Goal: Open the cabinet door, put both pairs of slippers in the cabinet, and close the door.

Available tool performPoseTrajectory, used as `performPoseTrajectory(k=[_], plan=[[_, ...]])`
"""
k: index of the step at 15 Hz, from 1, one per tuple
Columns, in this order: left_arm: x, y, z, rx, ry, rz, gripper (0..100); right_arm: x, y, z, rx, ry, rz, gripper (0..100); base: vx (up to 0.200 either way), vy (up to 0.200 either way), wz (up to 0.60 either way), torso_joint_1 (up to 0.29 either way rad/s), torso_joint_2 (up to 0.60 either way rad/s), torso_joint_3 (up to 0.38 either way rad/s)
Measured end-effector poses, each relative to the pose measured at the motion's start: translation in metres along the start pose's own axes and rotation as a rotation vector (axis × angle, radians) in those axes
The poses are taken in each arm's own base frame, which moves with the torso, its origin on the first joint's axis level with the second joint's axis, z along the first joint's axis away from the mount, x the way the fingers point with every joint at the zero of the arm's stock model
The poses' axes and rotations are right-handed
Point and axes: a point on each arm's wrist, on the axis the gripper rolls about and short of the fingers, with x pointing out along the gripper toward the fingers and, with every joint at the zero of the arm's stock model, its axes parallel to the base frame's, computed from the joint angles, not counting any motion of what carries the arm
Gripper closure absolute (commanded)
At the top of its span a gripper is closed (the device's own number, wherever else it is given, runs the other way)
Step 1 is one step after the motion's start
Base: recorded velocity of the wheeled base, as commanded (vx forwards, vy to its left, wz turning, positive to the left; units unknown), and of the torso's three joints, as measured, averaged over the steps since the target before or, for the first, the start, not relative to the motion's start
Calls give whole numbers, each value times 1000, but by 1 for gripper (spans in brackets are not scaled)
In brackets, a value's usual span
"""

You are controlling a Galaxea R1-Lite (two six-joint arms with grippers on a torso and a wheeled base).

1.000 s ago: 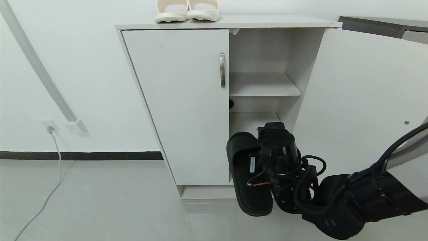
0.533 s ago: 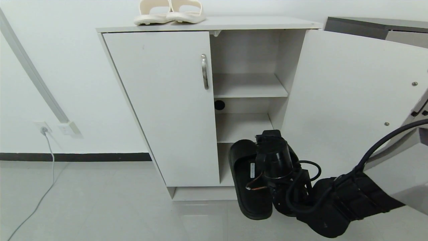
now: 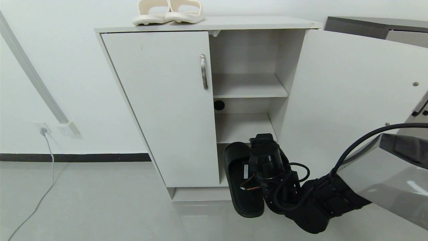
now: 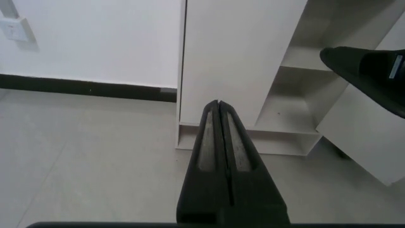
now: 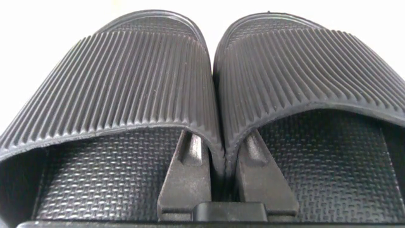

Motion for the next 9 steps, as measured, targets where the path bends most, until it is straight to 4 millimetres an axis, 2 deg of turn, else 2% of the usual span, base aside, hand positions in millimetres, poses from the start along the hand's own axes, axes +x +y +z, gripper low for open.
performPoseTrajectory(k=[9], plan=[[0,0,0,9,1,-1,100,20,6,-10,-22,4,-20,100,0,0,0,3,2,-176]])
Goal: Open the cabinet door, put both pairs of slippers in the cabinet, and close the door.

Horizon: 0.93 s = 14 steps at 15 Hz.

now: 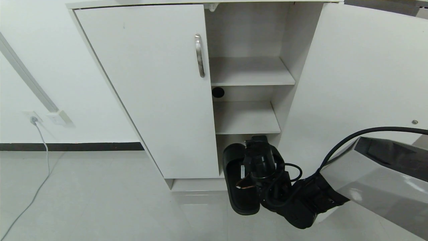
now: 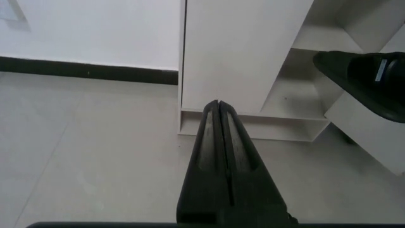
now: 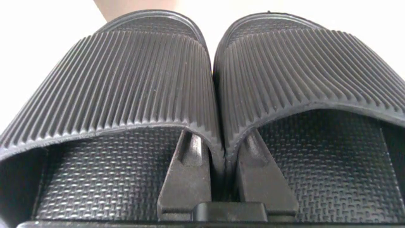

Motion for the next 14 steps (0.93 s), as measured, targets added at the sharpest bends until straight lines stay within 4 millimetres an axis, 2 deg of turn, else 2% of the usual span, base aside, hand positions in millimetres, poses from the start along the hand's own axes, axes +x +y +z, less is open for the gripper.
performPoseTrajectory(k=[5,8,11,14], plan=[[0,0,0,1,0,0,100,4,-1,-3,0,-7,-23,100,0,0,0,5,2,-181],[0,0,0,1,0,-1,100,5,3,6,23,-113,-15,100,0,0,0,0,0,0],[0,0,0,1,0,0,100,7,-4,19,10,-275,-44,100,0,0,0,0,0,0],[0,0,0,1,0,0,100,12,-8,12,-13,-282,-65,100,0,0,0,0,0,0]])
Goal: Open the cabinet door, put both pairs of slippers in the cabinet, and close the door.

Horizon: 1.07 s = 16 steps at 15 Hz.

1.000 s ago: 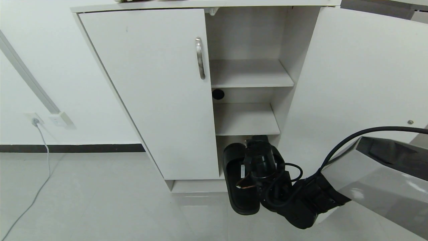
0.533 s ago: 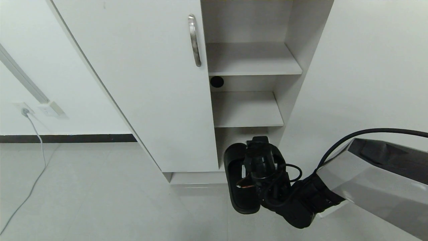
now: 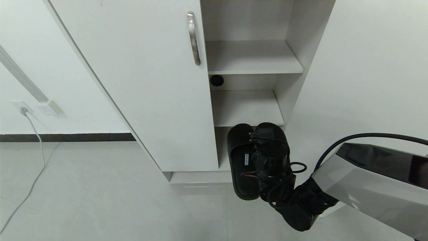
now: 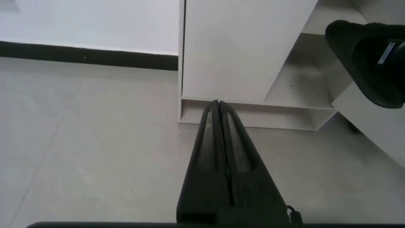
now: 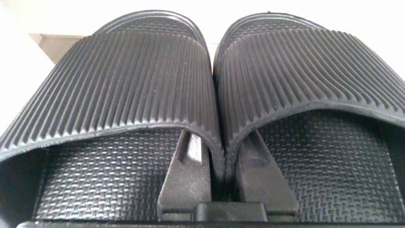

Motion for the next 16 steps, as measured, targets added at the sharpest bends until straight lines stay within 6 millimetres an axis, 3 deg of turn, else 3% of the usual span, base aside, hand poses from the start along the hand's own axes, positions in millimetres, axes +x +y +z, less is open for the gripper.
performPoseTrajectory(k=[3,14,16], plan=[[0,0,0,0,0,0,100,1,-1,-4,-6,6,-3,100,0,0,0,0,0,0],[0,0,0,0,0,1,100,4,-2,-3,-5,1,-9,100,200,0,0,4,3,2],[0,0,0,-1,0,2,100,6,-5,-3,-7,2,-12,100,0,0,0,0,0,0]])
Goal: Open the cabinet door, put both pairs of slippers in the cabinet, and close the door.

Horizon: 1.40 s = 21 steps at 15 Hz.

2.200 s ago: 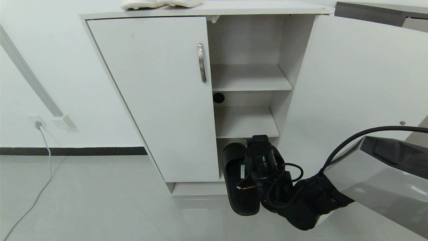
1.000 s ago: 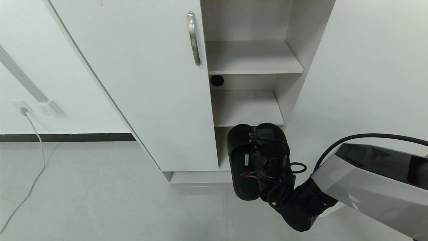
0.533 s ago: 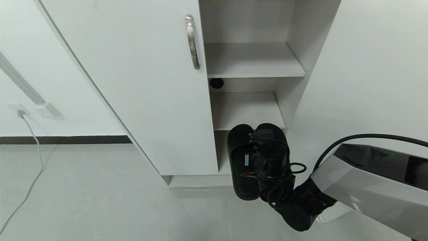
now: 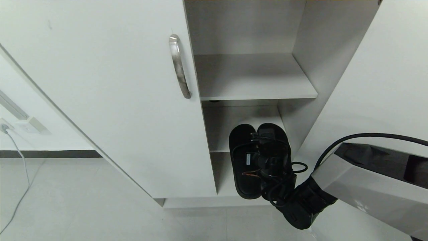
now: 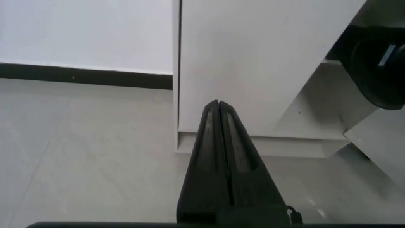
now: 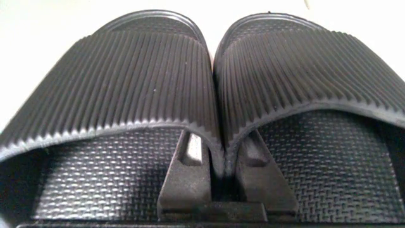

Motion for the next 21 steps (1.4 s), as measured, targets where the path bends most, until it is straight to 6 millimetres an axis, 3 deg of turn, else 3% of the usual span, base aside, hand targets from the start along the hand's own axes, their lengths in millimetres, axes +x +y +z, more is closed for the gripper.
performPoseTrajectory(k=[8,21], plan=[[0,0,0,-2,0,2,100,18,2,5,-17,-29,-19,100,0,0,0,0,0,0],[0,0,0,-2,0,3,100,71,20,27,10,-60,-59,100,0,0,0,0,0,0]])
